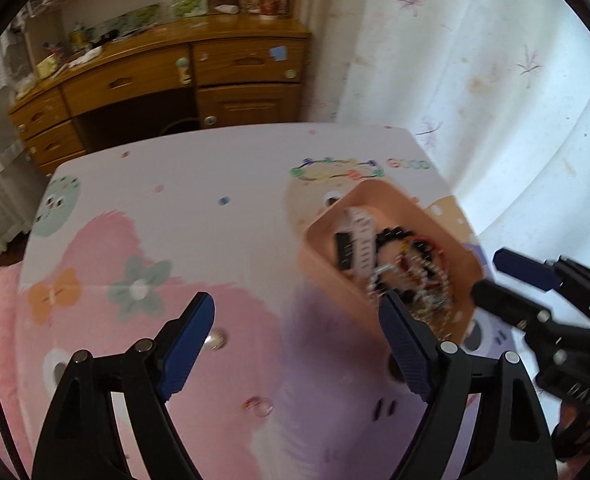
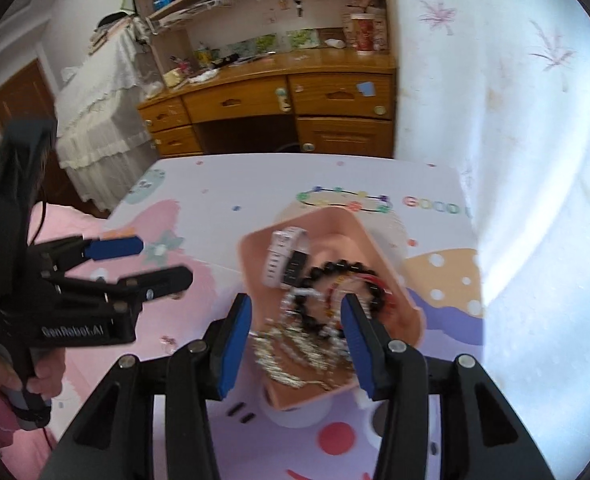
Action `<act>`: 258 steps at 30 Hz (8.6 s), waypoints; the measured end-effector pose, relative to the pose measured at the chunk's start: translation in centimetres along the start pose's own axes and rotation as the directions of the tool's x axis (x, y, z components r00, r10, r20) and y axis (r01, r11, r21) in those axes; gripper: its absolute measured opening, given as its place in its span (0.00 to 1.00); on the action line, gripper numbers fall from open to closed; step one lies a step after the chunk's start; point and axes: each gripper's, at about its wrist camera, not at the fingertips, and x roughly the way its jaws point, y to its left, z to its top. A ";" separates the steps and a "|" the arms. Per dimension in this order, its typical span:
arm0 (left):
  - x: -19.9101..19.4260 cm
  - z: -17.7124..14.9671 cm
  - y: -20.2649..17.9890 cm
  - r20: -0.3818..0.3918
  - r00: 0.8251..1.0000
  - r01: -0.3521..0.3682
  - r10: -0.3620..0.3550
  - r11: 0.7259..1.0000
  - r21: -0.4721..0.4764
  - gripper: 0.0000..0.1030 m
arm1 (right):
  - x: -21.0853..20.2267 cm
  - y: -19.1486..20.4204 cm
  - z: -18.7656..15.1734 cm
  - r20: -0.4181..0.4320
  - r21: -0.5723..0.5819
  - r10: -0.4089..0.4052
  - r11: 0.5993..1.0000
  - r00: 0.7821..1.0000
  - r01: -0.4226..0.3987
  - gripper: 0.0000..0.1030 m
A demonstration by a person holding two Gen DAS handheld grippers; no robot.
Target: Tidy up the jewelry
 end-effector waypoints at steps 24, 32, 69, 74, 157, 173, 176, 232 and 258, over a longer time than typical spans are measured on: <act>1.3 -12.1 2.7 0.052 0.996 -0.061 0.067 0.993 -0.098 0.81 | 11.2 11.0 2.5 -0.313 -0.096 0.162 0.975 0.936 -0.201 0.45; 3.6 -11.8 0.4 0.047 0.980 -0.188 0.193 0.978 -0.091 0.81 | 16.0 11.7 4.0 -0.491 -0.024 0.198 0.970 0.849 -0.240 0.45; 3.9 -11.7 -2.2 0.091 0.959 -0.259 0.268 0.961 -0.099 0.10 | 19.6 15.7 3.4 -0.602 -0.371 0.010 0.882 0.798 -0.291 0.12; 3.6 -11.6 -2.5 0.090 0.960 -0.253 0.264 0.961 -0.114 0.04 | 19.4 16.0 3.0 -0.596 -0.399 0.002 0.868 0.803 -0.298 0.12; -2.0 -4.3 -8.0 0.319 0.943 -0.113 0.100 0.993 0.022 0.05 | 3.1 -5.0 2.0 -0.331 0.044 0.014 0.999 0.944 0.001 0.02; -2.5 -3.6 -4.7 0.192 0.980 -0.052 0.053 0.999 -0.009 0.85 | 2.1 -4.1 -1.1 -0.230 0.242 -0.126 0.953 0.965 0.183 0.60; -3.2 -5.1 -1.1 0.042 0.997 -0.064 0.064 0.998 -0.019 0.85 | 0.5 -2.2 -3.9 -0.207 0.332 -0.178 0.912 0.962 0.240 0.61; -26.4 -12.6 3.4 -0.001 0.962 -0.270 0.272 0.956 -0.115 0.99 | -19.0 18.4 -8.4 -0.071 0.220 -0.276 0.933 0.958 0.285 1.00; -26.5 -12.8 3.0 -0.002 0.962 -0.271 0.272 0.958 -0.099 0.99 | -18.9 17.5 -8.8 -0.108 0.250 -0.272 0.924 0.956 0.291 1.00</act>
